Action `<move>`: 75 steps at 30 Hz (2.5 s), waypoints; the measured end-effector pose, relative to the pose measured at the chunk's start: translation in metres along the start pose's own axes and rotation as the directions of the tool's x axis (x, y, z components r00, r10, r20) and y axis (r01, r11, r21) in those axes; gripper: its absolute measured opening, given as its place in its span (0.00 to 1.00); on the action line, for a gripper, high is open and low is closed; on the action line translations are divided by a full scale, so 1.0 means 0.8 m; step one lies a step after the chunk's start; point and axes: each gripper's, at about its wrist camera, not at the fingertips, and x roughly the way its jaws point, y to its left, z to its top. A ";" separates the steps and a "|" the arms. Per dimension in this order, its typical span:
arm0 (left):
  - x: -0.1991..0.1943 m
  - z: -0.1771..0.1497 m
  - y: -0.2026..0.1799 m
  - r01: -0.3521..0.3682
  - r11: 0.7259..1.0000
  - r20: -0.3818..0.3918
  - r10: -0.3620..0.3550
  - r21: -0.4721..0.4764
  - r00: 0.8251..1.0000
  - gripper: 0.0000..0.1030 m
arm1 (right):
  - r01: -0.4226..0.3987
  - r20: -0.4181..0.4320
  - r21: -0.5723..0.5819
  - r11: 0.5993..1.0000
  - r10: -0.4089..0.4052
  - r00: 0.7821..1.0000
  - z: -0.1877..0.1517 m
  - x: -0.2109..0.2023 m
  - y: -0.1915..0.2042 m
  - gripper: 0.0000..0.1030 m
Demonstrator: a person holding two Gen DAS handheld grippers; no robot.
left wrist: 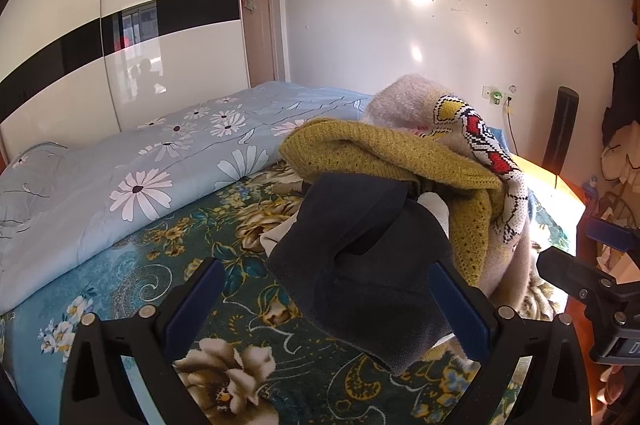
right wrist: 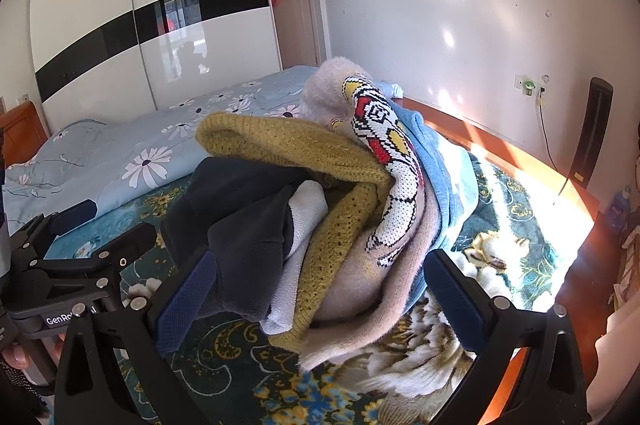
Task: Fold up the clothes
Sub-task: 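Reach the right gripper toward the light-blue sweatshirt in the clothes heap, then grasp the light-blue sweatshirt with the right gripper and lift it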
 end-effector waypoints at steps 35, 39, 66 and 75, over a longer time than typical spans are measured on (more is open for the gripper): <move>-0.081 0.041 -0.027 0.049 0.999 0.169 -0.051 0.013 0.984 1.00 | -0.046 0.095 -0.078 0.996 0.054 0.994 0.024 -0.057 -0.016 1.00; -0.078 0.045 -0.026 0.066 0.998 0.139 -0.068 0.013 0.988 1.00 | -0.080 0.115 -0.089 0.993 0.090 0.989 0.029 -0.063 -0.020 1.00; -0.029 0.043 -0.024 0.079 0.997 0.065 -0.080 0.011 0.995 1.00 | -0.131 0.068 -0.118 0.984 0.140 0.988 0.052 -0.019 -0.049 1.00; 0.001 0.019 0.022 0.055 0.998 0.029 -0.054 -0.026 0.998 1.00 | -0.017 -0.034 -0.097 0.995 0.014 0.999 0.111 0.083 -0.074 0.83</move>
